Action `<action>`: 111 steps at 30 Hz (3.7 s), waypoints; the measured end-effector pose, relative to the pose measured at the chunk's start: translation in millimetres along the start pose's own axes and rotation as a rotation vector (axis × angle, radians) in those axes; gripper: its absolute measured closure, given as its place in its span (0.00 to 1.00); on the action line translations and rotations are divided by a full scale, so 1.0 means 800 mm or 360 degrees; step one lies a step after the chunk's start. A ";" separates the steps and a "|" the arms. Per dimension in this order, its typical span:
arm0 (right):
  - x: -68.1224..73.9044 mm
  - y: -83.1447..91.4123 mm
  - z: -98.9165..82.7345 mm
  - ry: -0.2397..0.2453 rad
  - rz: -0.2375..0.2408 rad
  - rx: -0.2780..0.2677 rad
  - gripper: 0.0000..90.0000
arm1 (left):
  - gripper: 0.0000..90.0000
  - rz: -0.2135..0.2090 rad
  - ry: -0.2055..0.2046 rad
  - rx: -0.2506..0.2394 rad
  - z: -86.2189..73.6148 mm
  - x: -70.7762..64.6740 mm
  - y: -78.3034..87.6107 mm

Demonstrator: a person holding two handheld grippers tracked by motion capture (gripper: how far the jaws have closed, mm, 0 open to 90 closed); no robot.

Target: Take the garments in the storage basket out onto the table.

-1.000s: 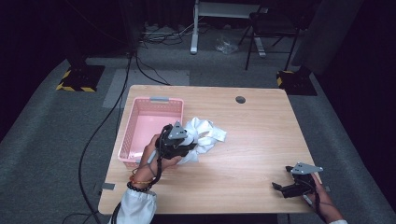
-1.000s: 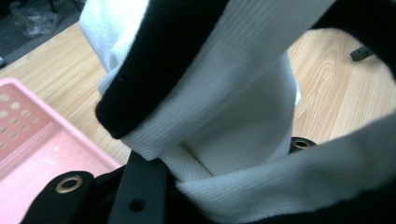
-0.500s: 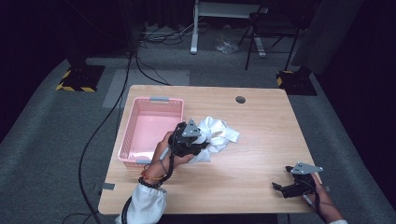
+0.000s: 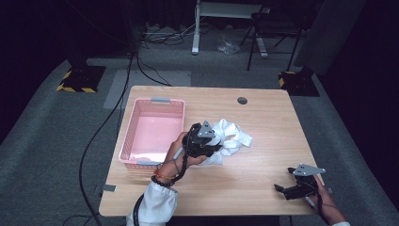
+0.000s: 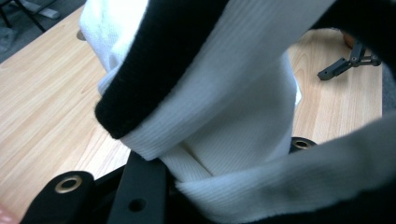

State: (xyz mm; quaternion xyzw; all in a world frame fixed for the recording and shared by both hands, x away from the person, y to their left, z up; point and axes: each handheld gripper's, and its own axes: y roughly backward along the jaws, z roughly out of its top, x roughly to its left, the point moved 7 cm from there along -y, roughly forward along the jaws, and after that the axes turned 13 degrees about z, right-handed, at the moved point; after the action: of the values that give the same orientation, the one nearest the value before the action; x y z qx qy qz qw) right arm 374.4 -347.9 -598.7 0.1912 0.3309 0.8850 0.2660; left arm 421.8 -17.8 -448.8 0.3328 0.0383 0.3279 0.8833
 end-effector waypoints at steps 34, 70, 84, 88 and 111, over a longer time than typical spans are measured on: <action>0.000 0.000 0.000 0.0000 0.0002 0.0000 0.01 | 0.71 -0.0080 -0.0035 0.0076 0.012 -0.026 -0.054; 0.000 0.000 0.000 0.0004 0.0004 0.0001 0.01 | 0.69 -0.0060 0.0036 0.0287 -0.044 -0.037 -0.121; 0.000 0.000 0.000 0.0004 0.0004 0.0001 0.01 | 0.59 -0.0011 0.0014 0.0356 -0.060 -0.041 -0.138; 0.000 0.000 0.000 0.0004 0.0004 0.0001 0.01 | 0.51 0.0019 0.0009 0.0386 -0.064 -0.041 -0.143; 0.000 0.000 0.000 0.0004 0.0004 0.0001 0.01 | 0.11 0.0117 0.0010 0.0493 -0.079 -0.042 -0.162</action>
State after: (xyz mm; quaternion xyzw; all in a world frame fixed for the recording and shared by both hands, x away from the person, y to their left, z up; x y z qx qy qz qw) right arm 374.0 -347.9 -598.7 0.1906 0.3313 0.8855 0.2644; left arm 449.4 -75.4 -582.4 0.4653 0.0790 0.3513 0.8086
